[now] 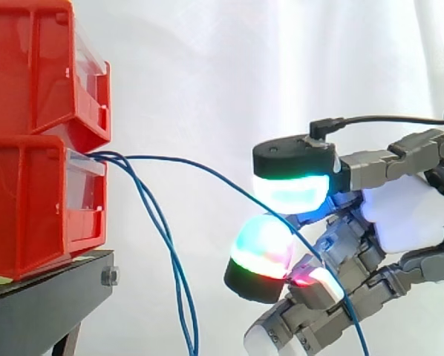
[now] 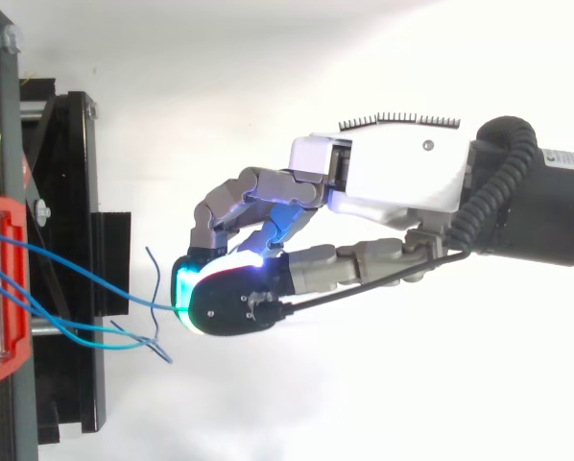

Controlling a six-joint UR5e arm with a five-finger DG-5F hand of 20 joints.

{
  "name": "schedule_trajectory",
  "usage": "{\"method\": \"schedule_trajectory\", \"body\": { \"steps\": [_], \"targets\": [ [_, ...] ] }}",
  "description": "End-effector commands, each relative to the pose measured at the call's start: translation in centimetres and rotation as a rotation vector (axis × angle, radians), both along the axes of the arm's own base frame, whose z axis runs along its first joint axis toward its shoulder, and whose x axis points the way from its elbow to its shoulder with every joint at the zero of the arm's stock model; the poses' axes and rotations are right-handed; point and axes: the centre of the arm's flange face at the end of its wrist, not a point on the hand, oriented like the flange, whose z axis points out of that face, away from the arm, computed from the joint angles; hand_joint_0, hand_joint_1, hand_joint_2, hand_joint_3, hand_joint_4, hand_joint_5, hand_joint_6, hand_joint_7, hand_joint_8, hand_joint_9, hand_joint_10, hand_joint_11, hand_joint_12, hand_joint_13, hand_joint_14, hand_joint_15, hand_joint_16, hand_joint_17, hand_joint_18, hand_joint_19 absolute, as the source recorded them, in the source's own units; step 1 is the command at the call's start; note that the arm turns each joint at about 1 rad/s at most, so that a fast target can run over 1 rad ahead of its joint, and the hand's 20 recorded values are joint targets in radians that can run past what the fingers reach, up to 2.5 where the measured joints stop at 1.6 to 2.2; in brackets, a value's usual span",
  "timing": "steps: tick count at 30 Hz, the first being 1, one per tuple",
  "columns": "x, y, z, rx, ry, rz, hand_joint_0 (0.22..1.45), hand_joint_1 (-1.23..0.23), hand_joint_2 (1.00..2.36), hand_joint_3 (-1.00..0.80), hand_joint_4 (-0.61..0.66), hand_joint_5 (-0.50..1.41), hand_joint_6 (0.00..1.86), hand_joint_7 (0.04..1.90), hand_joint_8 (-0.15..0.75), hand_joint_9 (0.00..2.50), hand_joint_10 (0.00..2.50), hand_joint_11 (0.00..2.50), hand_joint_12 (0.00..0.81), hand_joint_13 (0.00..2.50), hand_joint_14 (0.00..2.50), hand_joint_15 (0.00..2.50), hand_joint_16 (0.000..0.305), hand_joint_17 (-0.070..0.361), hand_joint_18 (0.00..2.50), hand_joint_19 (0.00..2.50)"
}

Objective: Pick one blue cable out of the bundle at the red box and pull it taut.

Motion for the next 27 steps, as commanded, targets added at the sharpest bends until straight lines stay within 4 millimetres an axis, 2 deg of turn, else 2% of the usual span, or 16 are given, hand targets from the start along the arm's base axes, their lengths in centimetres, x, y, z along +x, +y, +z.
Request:
{"method": "schedule_trajectory", "body": {
  "steps": [1,5,12,16,21,27],
  "targets": [
    [0.01,0.05,0.00,0.000,0.000,0.001,0.50,-0.51,1.01,-0.37,0.11,-0.12,0.79,0.93,0.378,0.86,0.01,1.08,0.385,0.36,0.01,0.30,0.062,0.139,0.13,0.25],
    [-0.04,-0.06,-0.07,0.000,0.001,-0.001,0.44,-0.46,1.00,-0.50,0.13,-0.12,0.79,0.90,0.406,0.87,0.01,1.07,0.410,0.37,0.01,0.30,0.067,0.151,0.16,0.25],
    [-0.03,0.05,-0.07,0.000,0.001,0.001,0.45,-0.62,1.00,-0.50,0.13,-0.13,0.82,0.97,0.402,0.87,0.01,1.07,0.406,0.39,0.01,0.28,0.066,0.148,0.21,0.22],
    [-0.04,-0.06,-0.07,0.000,0.001,-0.001,0.50,-0.66,1.00,-0.40,0.11,-0.14,0.85,0.99,0.377,0.86,0.01,1.08,0.386,0.39,0.01,0.29,0.061,0.138,0.21,0.21],
    [-0.07,-0.07,-0.14,0.000,0.003,-0.001,0.53,-0.69,1.01,-0.31,0.14,-0.13,0.86,0.97,0.406,0.89,0.01,1.08,0.408,0.42,0.01,0.29,0.067,0.151,0.26,0.21],
    [-0.07,-0.07,-0.14,0.000,0.003,-0.001,0.54,-0.69,1.01,-0.31,0.14,-0.13,0.87,0.97,0.403,0.89,0.01,1.08,0.408,0.42,0.01,0.28,0.067,0.150,0.26,0.20]
  ]
}}
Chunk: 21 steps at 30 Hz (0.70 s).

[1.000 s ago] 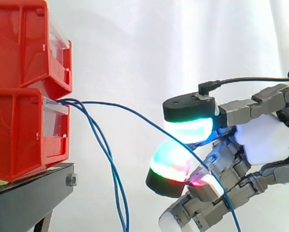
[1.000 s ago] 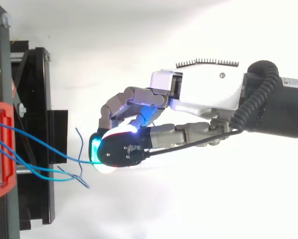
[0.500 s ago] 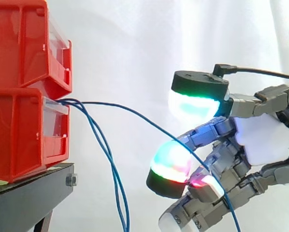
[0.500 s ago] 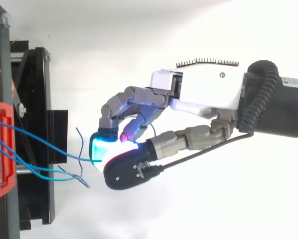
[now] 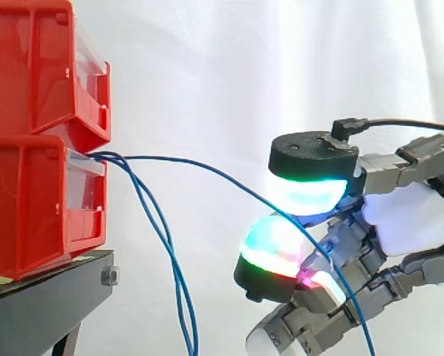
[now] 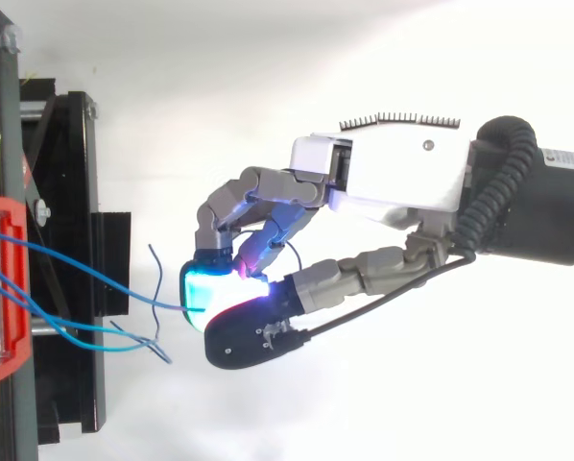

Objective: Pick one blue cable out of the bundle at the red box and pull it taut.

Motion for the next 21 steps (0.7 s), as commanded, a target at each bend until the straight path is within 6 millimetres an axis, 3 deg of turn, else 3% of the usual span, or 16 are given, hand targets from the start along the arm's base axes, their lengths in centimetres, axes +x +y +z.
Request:
{"method": "schedule_trajectory", "body": {
  "steps": [1,21],
  "targets": [
    [-0.03,-0.03,-0.05,0.000,0.001,0.000,0.54,-0.69,1.01,-0.31,0.14,-0.13,0.87,0.97,0.402,0.89,0.01,1.08,0.405,0.42,0.01,0.29,0.067,0.150,0.26,0.20],
    [-0.09,0.07,-0.19,-0.001,0.004,0.001,0.58,-0.77,1.00,-0.06,0.09,-0.12,0.90,0.98,0.430,0.93,0.00,1.09,0.430,0.48,0.01,0.28,0.072,0.162,0.37,0.16]
  ]
}}
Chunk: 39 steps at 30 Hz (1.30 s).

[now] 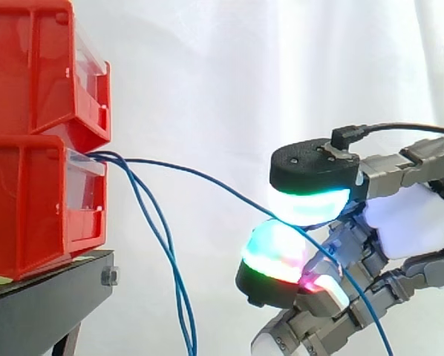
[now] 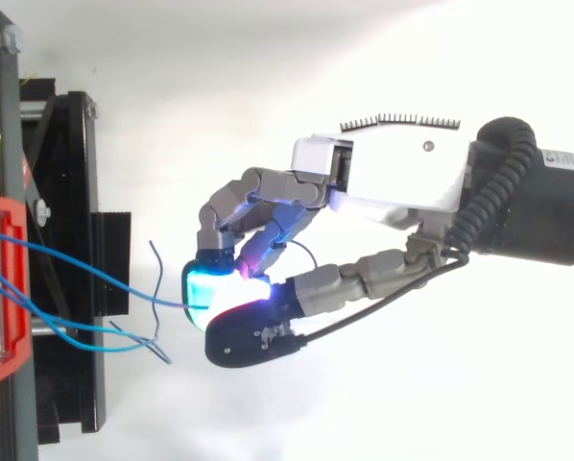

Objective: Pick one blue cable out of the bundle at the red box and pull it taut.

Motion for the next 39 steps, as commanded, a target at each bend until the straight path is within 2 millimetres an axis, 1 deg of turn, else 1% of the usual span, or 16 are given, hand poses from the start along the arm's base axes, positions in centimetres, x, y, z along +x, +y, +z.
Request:
{"method": "schedule_trajectory", "body": {
  "steps": [1,9,14,17,18,25,27,30,39],
  "targets": [
    [-0.01,-0.06,-0.02,0.000,0.000,-0.001,0.59,-0.78,1.00,-0.05,0.09,-0.12,0.90,0.98,0.425,0.93,0.00,1.09,0.429,0.48,0.01,0.28,0.072,0.162,0.38,0.16],
    [-0.04,0.05,-0.09,0.000,0.002,0.001,0.61,-0.82,1.01,0.01,0.06,-0.11,0.90,1.06,0.431,0.95,0.00,1.09,0.425,0.52,0.01,0.29,0.071,0.160,0.42,0.15],
    [-0.04,-0.07,-0.09,0.000,0.002,-0.001,0.62,-0.85,1.01,0.06,0.00,-0.11,0.91,1.11,0.425,0.98,0.00,1.11,0.419,0.55,0.01,0.29,0.070,0.157,0.44,0.14],
    [-0.07,0.04,-0.15,-0.001,0.003,0.001,0.62,-0.86,1.04,0.06,-0.03,-0.11,0.91,1.14,0.430,0.99,0.00,1.11,0.421,0.56,0.01,0.30,0.070,0.157,0.45,0.14],
    [-0.07,0.04,-0.15,-0.001,0.003,0.001,0.63,-0.87,1.02,0.08,-0.05,-0.11,0.91,1.17,0.421,0.99,0.00,1.12,0.418,0.57,0.01,0.30,0.069,0.155,0.46,0.14],
    [-0.11,-0.08,-0.22,-0.001,0.005,-0.001,0.63,-0.87,1.03,0.10,-0.09,-0.11,0.91,1.20,0.423,1.02,0.01,1.14,0.413,0.60,0.01,0.32,0.068,0.154,0.48,0.14],
    [-0.11,-0.08,-0.22,-0.001,0.005,-0.001,0.63,-0.87,1.06,0.10,-0.09,-0.11,0.91,1.21,0.420,1.03,0.00,1.13,0.413,0.60,0.01,0.31,0.068,0.153,0.48,0.15],
    [-0.29,-0.10,-0.56,-0.002,0.012,-0.001,0.64,-0.87,1.05,0.11,-0.09,-0.11,0.91,1.22,0.420,1.03,0.01,1.12,0.412,0.60,0.01,0.32,0.068,0.153,0.48,0.15],
    [-0.29,-0.10,-0.56,-0.002,0.012,-0.001,0.64,-0.87,1.07,0.11,-0.11,-0.11,0.92,1.25,0.414,1.04,0.01,1.13,0.410,0.60,0.01,0.31,0.067,0.152,0.48,0.15]
  ]
}}
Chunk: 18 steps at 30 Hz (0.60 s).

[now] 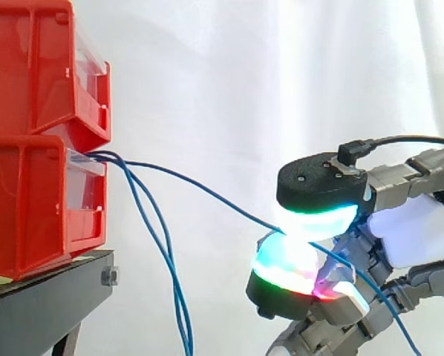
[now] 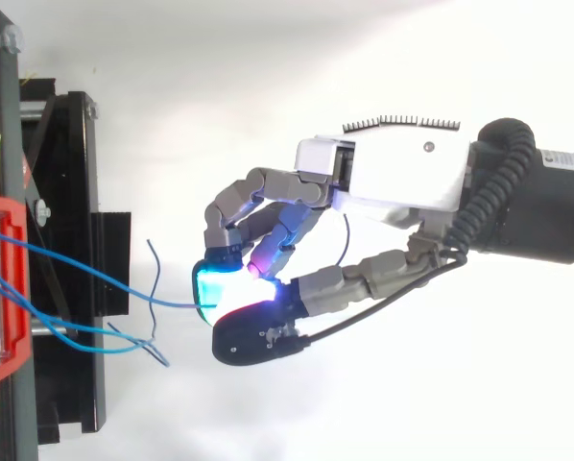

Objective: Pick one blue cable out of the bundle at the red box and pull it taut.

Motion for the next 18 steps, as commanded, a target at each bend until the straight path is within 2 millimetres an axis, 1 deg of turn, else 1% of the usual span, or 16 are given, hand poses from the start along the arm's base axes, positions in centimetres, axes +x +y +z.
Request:
{"method": "schedule_trajectory", "body": {
  "steps": [1,18],
  "targets": [
    [0.00,0.08,-0.01,0.000,0.000,0.001,0.64,-0.87,1.07,0.11,-0.11,-0.11,0.92,1.25,0.417,1.04,0.01,1.13,0.410,0.60,0.01,0.31,0.067,0.152,0.48,0.15],
    [-0.01,-0.03,-0.01,0.000,0.000,0.000,0.63,-0.87,1.09,0.10,-0.11,-0.11,0.92,1.24,0.415,1.04,0.01,1.12,0.410,0.60,0.01,0.31,0.068,0.152,0.48,0.15]
  ]
}}
